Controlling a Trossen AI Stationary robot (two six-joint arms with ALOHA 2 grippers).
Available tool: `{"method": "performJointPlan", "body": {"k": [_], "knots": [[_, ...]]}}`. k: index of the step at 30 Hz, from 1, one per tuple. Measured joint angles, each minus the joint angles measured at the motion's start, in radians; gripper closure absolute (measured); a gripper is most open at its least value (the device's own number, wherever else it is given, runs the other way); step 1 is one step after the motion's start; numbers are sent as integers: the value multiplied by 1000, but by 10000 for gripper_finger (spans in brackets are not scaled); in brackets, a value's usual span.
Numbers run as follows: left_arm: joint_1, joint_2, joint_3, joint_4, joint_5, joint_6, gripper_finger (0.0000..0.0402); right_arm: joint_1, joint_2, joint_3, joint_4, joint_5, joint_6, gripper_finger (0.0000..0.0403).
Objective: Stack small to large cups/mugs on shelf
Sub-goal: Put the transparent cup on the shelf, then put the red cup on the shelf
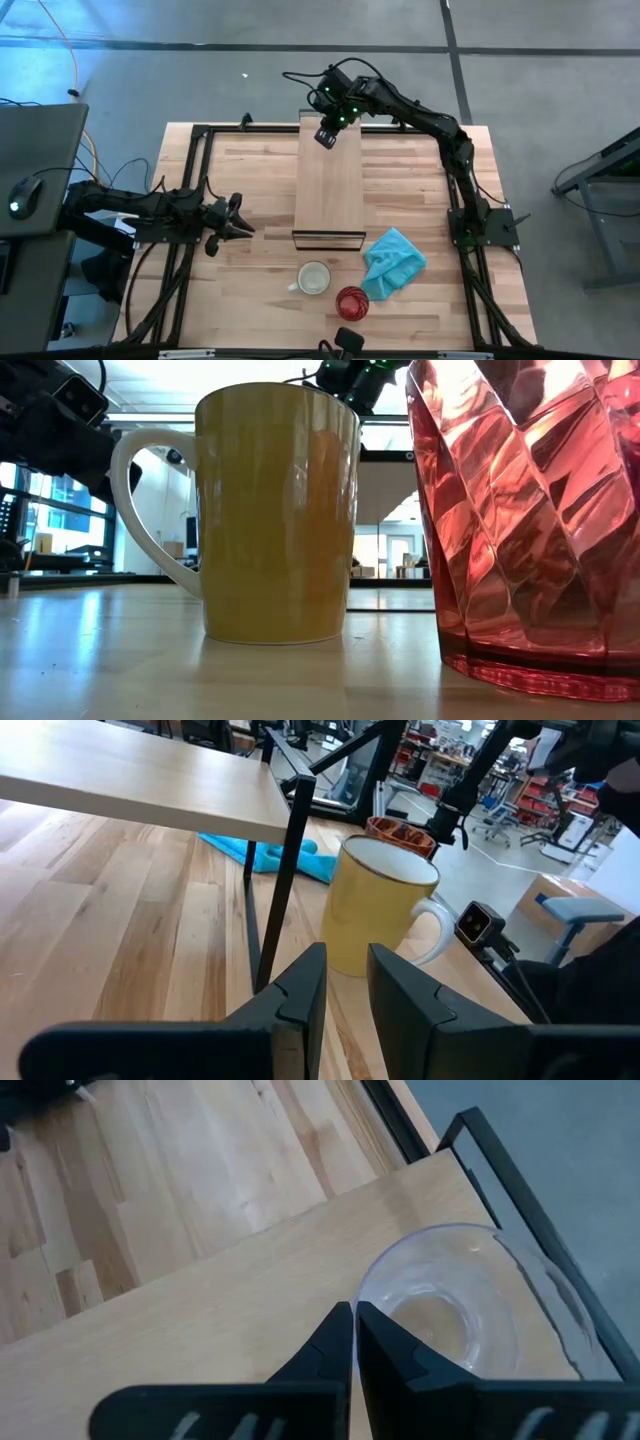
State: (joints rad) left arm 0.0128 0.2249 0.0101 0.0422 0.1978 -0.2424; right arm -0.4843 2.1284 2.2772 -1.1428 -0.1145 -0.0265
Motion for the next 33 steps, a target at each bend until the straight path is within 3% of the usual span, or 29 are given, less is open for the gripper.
{"method": "performJointPlan", "body": {"k": [26,33], "knots": [[0,0,0,1,0,2,334,0,6,39,-75,-14,28,401],[0,0,0,1,0,2,334,2,8,39,-72,-22,38,355]]}}
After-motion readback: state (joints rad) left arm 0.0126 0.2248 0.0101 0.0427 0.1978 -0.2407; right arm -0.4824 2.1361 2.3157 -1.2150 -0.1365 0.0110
